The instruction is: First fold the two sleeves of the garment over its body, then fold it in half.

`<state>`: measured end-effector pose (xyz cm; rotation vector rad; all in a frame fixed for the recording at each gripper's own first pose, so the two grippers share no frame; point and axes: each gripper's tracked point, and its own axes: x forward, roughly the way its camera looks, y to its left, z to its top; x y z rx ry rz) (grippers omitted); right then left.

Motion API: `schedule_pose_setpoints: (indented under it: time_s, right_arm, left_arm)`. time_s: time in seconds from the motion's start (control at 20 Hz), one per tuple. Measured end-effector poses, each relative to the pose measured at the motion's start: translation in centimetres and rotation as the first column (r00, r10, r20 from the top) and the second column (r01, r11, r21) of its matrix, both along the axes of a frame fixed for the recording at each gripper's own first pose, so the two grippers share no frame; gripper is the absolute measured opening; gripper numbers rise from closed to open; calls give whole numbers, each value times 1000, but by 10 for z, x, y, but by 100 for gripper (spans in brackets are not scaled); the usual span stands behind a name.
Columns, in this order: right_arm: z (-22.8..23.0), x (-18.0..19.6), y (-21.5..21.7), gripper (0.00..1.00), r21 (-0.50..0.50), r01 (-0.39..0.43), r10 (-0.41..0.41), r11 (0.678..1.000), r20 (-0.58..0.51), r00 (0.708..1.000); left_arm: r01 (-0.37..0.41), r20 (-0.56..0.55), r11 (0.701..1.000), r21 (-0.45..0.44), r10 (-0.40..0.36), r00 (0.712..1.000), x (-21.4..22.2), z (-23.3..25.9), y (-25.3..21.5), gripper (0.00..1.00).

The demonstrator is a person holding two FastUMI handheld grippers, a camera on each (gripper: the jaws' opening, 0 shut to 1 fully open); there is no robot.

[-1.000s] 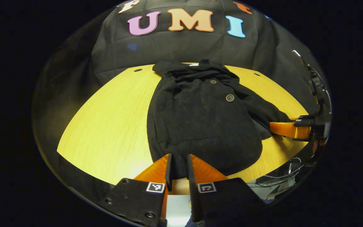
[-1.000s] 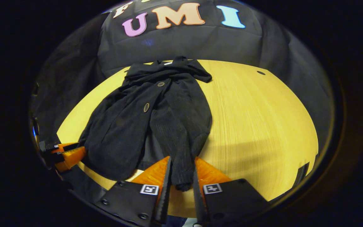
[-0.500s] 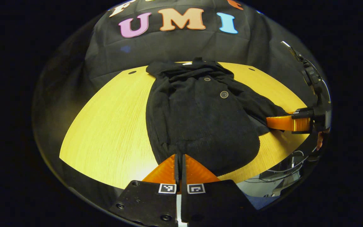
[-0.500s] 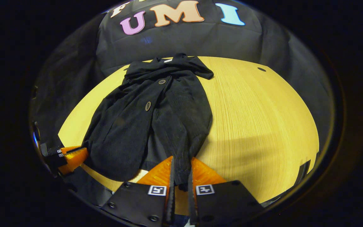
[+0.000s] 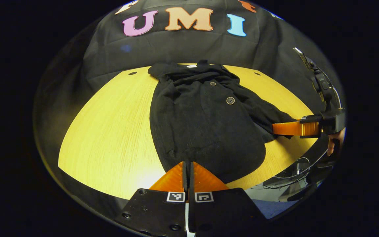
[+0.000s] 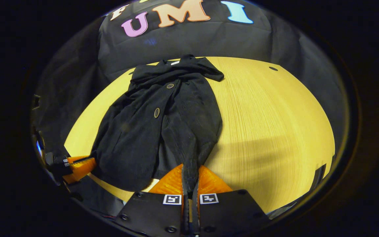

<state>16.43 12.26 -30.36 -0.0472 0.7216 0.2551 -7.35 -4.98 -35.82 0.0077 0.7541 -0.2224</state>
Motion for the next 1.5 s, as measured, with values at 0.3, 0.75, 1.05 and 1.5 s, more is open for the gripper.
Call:
schedule_pose_setpoints:
  time_s: [0.3,0.75,1.05,1.5]
  right_arm:
    - [43,3,12,6,27,-39,37,999,71,997]
    - [123,33,36,6,14,-83,79,996,197,977]
    - [189,80,48,6,-23,-122,123,992,304,945]
    - [210,163,66,6,2,-164,156,986,296,942]
  left_arm:
    - [-38,75,999,-27,40,996,23,45,17,0]
    - [-66,244,998,9,62,968,99,125,53,0]
    - [-94,357,995,-12,92,930,169,171,63,0]
    - [-133,349,990,40,111,931,250,164,66,0]
